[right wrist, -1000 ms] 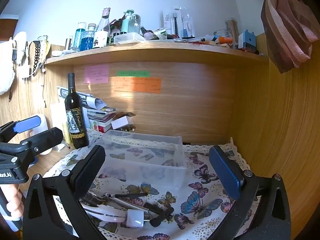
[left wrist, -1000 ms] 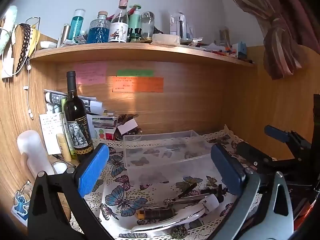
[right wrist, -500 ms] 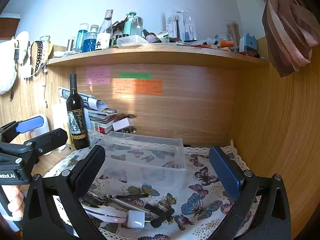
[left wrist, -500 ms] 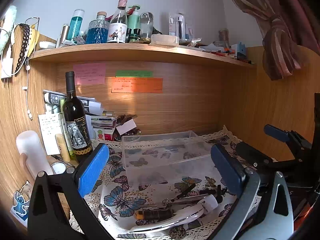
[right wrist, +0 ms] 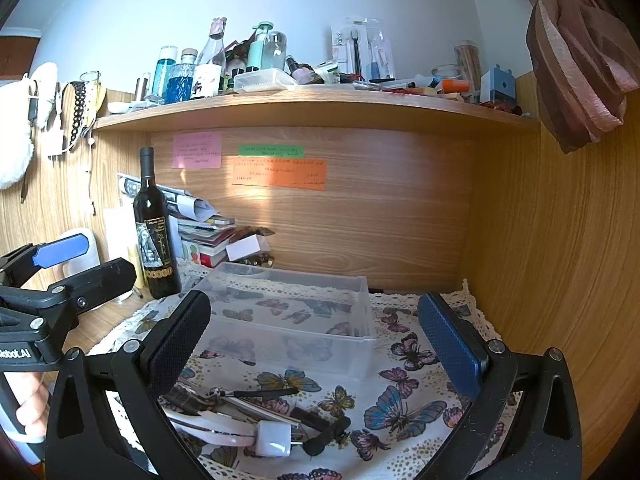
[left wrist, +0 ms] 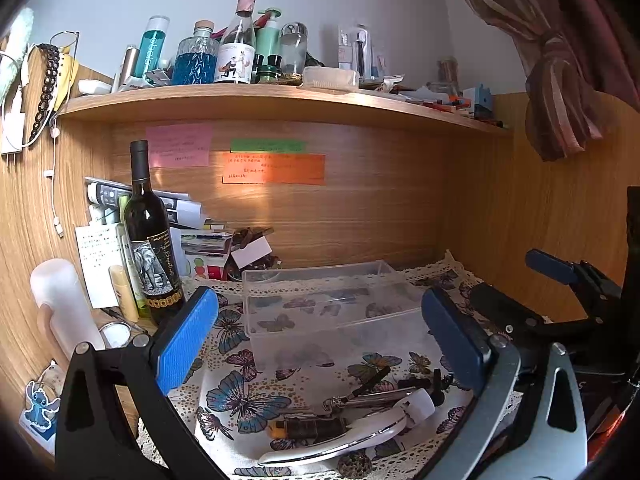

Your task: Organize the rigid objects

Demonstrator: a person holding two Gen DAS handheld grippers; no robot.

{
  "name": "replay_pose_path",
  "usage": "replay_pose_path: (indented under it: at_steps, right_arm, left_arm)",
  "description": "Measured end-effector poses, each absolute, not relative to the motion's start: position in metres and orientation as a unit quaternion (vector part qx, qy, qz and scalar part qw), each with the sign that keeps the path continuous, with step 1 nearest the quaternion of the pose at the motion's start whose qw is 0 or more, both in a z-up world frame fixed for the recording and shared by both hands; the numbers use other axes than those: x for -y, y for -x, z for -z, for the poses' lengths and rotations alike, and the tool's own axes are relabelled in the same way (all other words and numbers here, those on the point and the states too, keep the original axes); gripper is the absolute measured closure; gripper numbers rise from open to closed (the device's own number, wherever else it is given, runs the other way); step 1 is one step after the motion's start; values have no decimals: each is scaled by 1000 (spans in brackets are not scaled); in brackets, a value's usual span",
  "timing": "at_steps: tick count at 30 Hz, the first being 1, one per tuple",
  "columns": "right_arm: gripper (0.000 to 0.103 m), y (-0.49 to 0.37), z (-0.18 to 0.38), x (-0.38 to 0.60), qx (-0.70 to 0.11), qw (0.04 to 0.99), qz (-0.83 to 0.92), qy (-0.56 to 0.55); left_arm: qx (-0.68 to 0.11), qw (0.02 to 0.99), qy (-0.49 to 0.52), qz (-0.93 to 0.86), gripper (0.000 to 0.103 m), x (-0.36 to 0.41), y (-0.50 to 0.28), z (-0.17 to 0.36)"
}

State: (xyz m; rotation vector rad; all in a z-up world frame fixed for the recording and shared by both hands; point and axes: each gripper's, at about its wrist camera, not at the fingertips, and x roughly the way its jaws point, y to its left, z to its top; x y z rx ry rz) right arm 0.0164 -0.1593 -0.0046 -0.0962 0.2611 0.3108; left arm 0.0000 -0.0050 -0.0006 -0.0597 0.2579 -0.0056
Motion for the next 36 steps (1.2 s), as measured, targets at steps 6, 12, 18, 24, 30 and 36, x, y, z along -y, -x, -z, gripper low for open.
replay_pose_path:
  at_steps: [6, 12, 18, 24, 30, 36]
  right_arm:
    - [0, -17, 4, 159, -130, 978, -154, 48]
    - [0, -16, 4, 159, -129, 978, -154, 48]
    - [0, -16, 4, 159, -129, 978, -154, 48]
    - [0, -16, 4, 158, -128, 978, -154, 49]
    - [0, -15, 4, 158, -128, 978, -155, 49]
    - [0, -15, 4, 158, -128, 978, -156, 49]
  left_arm:
    - [-129, 991, 30, 4, 0, 5, 0, 1]
    - [-128, 991, 30, 4, 0, 5, 0, 1]
    - [-128, 991, 31, 4, 0, 4, 1, 1]
    - [-128, 991, 31, 4, 0, 4, 2, 1]
    - [-128, 991, 32, 5, 0, 3, 2, 1]
    - [-128, 991, 32, 7, 0, 4, 2, 1]
